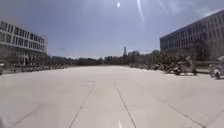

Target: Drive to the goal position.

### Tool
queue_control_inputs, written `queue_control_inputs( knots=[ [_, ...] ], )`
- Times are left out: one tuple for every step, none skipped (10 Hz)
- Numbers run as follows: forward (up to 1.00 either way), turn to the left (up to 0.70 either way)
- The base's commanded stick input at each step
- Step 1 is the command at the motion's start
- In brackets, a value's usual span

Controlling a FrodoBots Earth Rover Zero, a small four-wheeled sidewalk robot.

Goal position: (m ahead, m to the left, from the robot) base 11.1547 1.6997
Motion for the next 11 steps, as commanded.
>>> queue_control_inputs(
  knots=[
    [0.85,-0.02],
    [0.85,-0.02],
    [0.85,-0.02],
    [0.85,-0.02],
    [0.85,-0.02],
    [0.85,-0.02],
    [0.85,-0.01],
    [0.85,0.09],
    [0.85,0.26],
    [0.85,0.34],
    [0.85,0.34]
  ],
)
